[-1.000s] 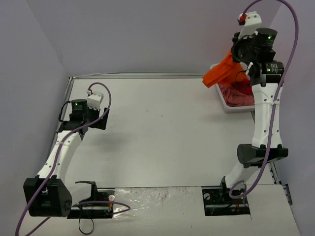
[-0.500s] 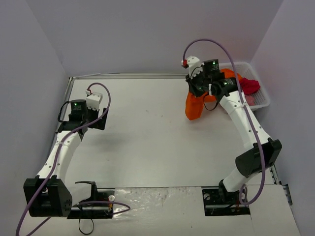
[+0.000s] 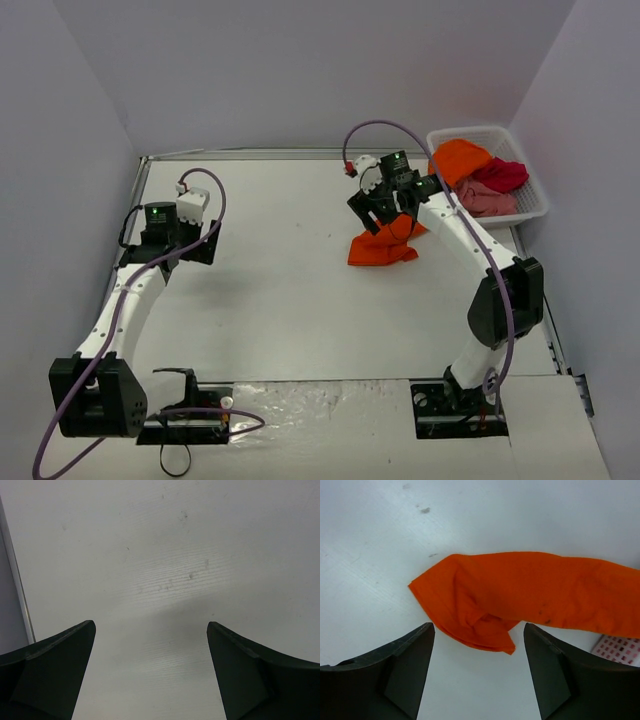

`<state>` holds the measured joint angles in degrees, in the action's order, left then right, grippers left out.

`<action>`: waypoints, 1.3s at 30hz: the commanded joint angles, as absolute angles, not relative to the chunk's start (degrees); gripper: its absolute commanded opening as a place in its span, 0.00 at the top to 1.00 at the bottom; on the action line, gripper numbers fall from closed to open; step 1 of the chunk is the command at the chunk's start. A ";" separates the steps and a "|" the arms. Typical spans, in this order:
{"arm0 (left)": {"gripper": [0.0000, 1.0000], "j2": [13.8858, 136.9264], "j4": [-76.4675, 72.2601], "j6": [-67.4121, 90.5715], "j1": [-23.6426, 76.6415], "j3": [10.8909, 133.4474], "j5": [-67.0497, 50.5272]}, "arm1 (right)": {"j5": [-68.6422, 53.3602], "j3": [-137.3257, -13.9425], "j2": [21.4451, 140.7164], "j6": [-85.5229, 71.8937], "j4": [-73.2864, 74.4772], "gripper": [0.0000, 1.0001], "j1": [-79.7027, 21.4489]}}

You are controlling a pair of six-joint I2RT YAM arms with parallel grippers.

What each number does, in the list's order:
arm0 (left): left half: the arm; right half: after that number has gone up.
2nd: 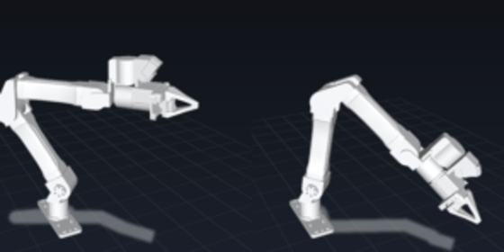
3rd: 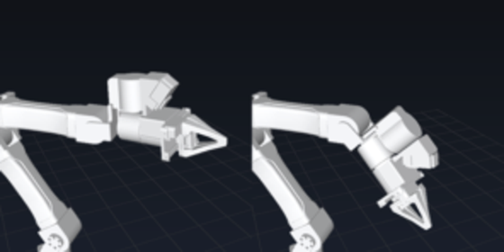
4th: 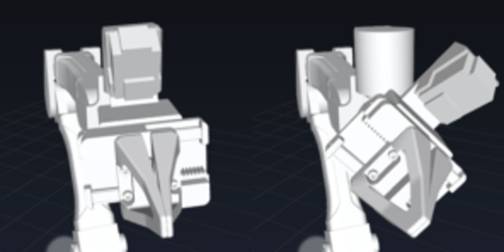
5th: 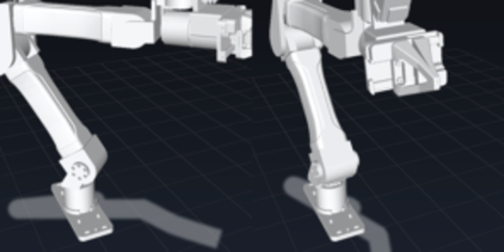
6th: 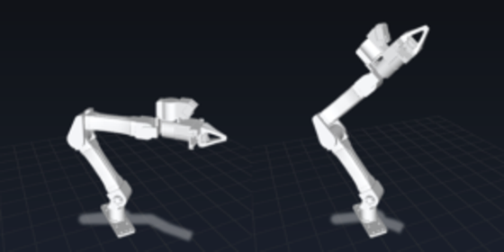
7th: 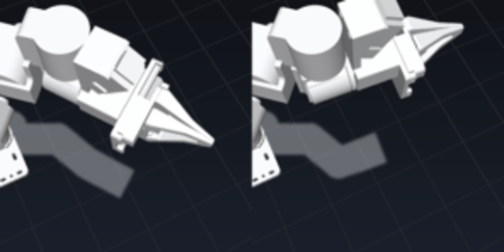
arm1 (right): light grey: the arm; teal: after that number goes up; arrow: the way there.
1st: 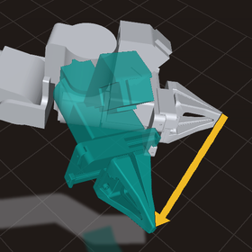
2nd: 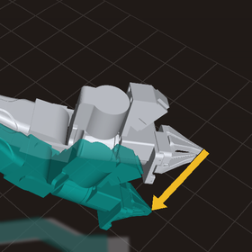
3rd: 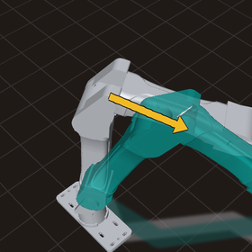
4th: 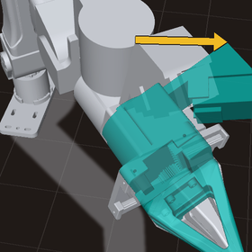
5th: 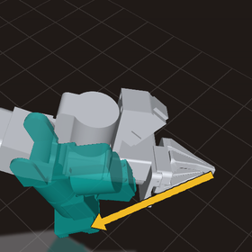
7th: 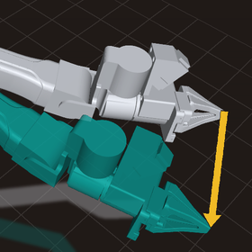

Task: Fold and stack the t-shirts
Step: Move the tshirt to the center of the board

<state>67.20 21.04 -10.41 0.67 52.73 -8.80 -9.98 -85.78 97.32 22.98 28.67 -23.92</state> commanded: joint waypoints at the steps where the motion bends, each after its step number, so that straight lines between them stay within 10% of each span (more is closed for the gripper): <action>1: 0.06 66.89 21.45 -11.25 0.35 54.84 -9.32 | -4.49 -89.02 95.45 21.37 23.82 0.32 -20.14; 39: 0.06 67.50 20.48 -11.60 0.26 53.61 -10.99 | -13.35 -117.68 125.42 11.51 23.64 0.36 12.83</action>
<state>67.72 20.88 -10.98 0.67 52.69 -10.48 -10.79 -115.00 123.92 11.99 23.40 12.99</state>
